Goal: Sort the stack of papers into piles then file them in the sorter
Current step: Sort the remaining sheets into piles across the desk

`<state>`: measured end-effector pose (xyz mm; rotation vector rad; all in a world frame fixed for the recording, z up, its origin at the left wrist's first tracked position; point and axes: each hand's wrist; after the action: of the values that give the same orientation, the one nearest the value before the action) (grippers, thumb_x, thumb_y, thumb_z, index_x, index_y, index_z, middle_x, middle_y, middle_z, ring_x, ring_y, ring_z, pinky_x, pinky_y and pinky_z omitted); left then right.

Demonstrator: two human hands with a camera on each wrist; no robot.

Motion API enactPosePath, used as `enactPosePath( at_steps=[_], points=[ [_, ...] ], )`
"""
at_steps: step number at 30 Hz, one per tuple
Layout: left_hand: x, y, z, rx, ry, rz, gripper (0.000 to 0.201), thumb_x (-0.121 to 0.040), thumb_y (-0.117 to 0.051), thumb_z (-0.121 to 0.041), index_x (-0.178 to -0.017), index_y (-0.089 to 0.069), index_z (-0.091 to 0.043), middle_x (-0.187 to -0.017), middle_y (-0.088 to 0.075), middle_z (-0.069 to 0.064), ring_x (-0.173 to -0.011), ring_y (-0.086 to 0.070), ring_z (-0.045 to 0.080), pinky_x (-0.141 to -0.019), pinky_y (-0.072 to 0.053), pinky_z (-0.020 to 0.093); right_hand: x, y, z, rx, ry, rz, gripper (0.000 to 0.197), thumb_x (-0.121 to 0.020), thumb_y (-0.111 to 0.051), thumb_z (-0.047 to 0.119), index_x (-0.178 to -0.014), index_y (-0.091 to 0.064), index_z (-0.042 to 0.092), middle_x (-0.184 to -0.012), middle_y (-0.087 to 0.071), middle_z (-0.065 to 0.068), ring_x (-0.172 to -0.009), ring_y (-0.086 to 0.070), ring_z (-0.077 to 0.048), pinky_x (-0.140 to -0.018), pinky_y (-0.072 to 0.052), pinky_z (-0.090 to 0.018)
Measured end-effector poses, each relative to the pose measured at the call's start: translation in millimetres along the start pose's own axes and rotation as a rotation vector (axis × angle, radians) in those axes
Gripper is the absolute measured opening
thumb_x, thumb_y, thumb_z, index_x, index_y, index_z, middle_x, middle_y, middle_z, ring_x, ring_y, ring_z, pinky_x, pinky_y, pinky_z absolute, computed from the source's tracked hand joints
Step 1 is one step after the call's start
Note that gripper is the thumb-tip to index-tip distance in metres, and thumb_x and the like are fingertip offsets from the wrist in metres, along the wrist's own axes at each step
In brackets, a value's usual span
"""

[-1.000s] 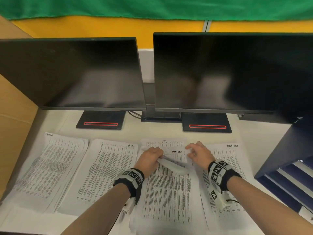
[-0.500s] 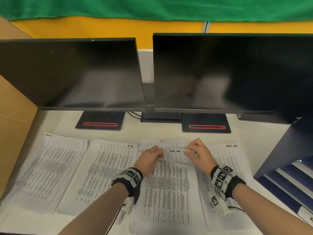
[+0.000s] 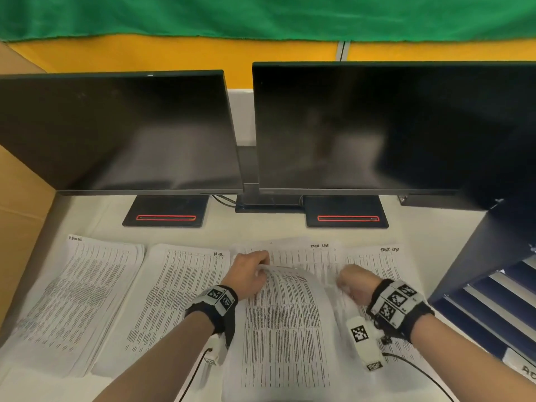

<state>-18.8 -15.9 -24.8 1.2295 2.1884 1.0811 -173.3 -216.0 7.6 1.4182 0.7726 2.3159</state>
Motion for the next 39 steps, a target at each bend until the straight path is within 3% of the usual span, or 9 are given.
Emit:
enactPosePath(
  at_steps=[2,7,13,16,18,21,31,35,39],
  points=[
    [-1.2,1.0,0.1,0.011,-0.002,0.008,0.012,-0.079,-0.054,-0.005,-0.075,-0.051,-0.015,-0.071,-0.057,-0.005,-0.065,-0.053,0.012,-0.056,-0.038,0.013,-13.9,14.4,-11.5,-0.011,-0.033,-0.034,0.029,-0.094,-0.035,0.0,-0.068,-0.046,0.003,-0.072,-0.047,-0.007,-0.063,-0.047,-0.015,-0.057,-0.041,-0.018],
    [-4.1,-1.1,-3.0,-0.003,-0.012,0.032,0.016,-0.08,-0.055,-0.004,-0.073,-0.05,-0.018,-0.069,-0.058,-0.002,-0.065,-0.056,0.017,-0.057,-0.037,0.013,-20.4,59.8,-50.7,0.058,-0.156,-0.206,0.032,-0.093,-0.043,0.012,-0.116,-0.056,-0.007,-0.12,-0.06,-0.022,-0.111,-0.058,-0.034,-0.084,-0.044,-0.03],
    [-4.7,-3.8,-3.7,-0.037,0.0,0.027,0.018,-0.08,-0.055,-0.005,-0.072,-0.049,-0.02,-0.069,-0.058,-0.003,-0.065,-0.056,0.015,-0.06,-0.032,0.011,-24.8,78.6,-78.4,0.116,-0.301,-0.424,0.045,-0.091,-0.048,0.008,-0.133,-0.035,-0.003,-0.129,-0.052,-0.023,-0.118,-0.052,-0.037,-0.095,-0.045,-0.039],
    [-5.2,-5.3,-4.1,-0.06,0.013,0.032,0.016,-0.081,-0.055,-0.004,-0.074,-0.051,-0.019,-0.07,-0.059,-0.003,-0.066,-0.056,0.015,-0.067,-0.036,0.019,-21.9,65.1,-68.9,0.215,-0.132,-0.633,0.068,-0.086,-0.052,0.011,-0.144,-0.016,0.012,-0.137,-0.035,-0.021,-0.123,-0.043,-0.037,-0.097,-0.043,-0.047],
    [-5.0,-6.5,-4.8,-0.07,0.006,0.033,0.016,-0.081,-0.054,-0.004,-0.075,-0.052,-0.018,-0.07,-0.059,-0.003,-0.066,-0.056,0.016,-0.07,-0.038,0.023,-20.9,48.5,-45.4,0.325,0.185,-0.719,0.064,-0.087,-0.055,0.019,-0.143,-0.024,0.017,-0.14,-0.035,-0.017,-0.127,-0.04,-0.032,-0.099,-0.041,-0.046],
    [-3.7,-6.3,-8.0,-0.076,0.006,0.043,0.018,-0.081,-0.054,-0.003,-0.076,-0.051,-0.02,-0.071,-0.059,-0.003,-0.067,-0.056,0.015,-0.071,-0.04,0.023,-20.8,15.2,-3.9,0.458,0.561,-0.572,0.037,-0.091,-0.051,0.031,-0.127,-0.05,0.024,-0.127,-0.049,-0.003,-0.119,-0.043,-0.022,-0.097,-0.037,-0.04],
    [0.5,-1.3,-10.2,-0.091,0.014,0.016,0.016,-0.081,-0.052,-0.001,-0.077,-0.052,-0.016,-0.075,-0.057,-0.001,-0.07,-0.054,0.016,-0.073,-0.044,0.026,-28.2,-5.8,31.9,0.514,0.591,-0.43,0.015,-0.087,-0.057,0.035,-0.085,-0.061,0.02,-0.088,-0.058,0.005,-0.087,-0.055,-0.015,-0.092,-0.036,-0.034],
    [-0.1,-5.6,-8.9,-0.153,0.004,-0.027,0.008,-0.083,-0.054,-0.006,-0.087,-0.057,-0.012,-0.111,-0.05,0.0,-0.085,-0.053,0.015,-0.082,-0.046,0.024,-21.6,-6.0,20.0,0.561,0.735,-0.412,0.021,-0.092,-0.051,0.03,-0.087,-0.066,0.016,-0.092,-0.064,0.003,-0.087,-0.059,-0.017,-0.092,-0.04,-0.035],
    [-0.3,-10.6,-5.6,-0.198,-0.021,-0.038,0.013,-0.077,-0.055,-0.002,-0.083,-0.057,-0.014,-0.122,-0.05,-0.001,-0.094,-0.054,0.016,-0.081,-0.047,0.026,-13.1,-8.9,9.2,0.14,0.729,-0.093,0.032,-0.089,-0.059,0.035,-0.071,-0.07,0.01,-0.068,-0.067,-0.001,-0.064,-0.06,-0.017,-0.067,-0.051,-0.028]
  ],
)
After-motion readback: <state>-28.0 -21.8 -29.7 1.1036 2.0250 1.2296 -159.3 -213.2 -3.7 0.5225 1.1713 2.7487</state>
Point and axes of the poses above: each hand's wrist, its own x-axis away from the middle knuckle, its own y-axis out of the back of the hand, z = x × y
